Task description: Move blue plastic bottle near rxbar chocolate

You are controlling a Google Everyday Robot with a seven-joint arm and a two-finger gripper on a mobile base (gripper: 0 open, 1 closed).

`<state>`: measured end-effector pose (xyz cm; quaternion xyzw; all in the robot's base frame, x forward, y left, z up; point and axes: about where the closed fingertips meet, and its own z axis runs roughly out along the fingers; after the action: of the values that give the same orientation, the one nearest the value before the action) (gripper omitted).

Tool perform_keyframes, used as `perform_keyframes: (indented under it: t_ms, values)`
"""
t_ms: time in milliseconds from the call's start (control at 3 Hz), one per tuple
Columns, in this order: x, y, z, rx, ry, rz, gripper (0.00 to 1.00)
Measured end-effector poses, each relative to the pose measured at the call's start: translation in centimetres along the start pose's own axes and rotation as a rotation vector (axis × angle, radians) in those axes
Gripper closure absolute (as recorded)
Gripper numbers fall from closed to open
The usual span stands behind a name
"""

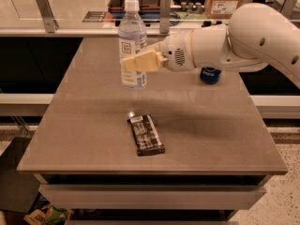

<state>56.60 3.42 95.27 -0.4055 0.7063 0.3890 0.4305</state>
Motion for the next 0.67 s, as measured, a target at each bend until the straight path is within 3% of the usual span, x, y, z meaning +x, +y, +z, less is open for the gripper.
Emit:
perform_keyframes:
  t_ms: [667]
  values:
    - [3.6,0.6,-0.2,0.002,0.008,-0.056,1.00]
